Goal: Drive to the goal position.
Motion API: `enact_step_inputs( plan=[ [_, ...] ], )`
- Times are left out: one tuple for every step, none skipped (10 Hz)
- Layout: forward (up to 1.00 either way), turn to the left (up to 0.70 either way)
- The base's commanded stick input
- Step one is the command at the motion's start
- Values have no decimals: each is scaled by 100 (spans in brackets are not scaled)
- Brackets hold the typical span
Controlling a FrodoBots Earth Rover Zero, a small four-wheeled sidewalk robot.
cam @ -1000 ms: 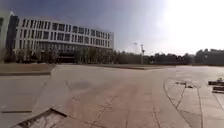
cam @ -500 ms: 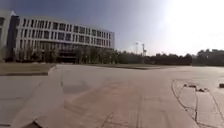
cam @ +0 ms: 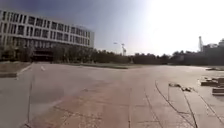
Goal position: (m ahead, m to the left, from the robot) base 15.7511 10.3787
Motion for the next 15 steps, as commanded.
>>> enact_step_inputs(
  plan=[
    [70, 0],
    [70, 0],
    [70, 0],
    [70, 0],
    [70, 0],
    [70, 0],
    [70, 0],
    [70, 0],
    [70, 0],
    [70, 0],
    [70, 0],
    [70, 0],
    [70, 0],
    [70, 0],
    [70, 0]
  ],
)
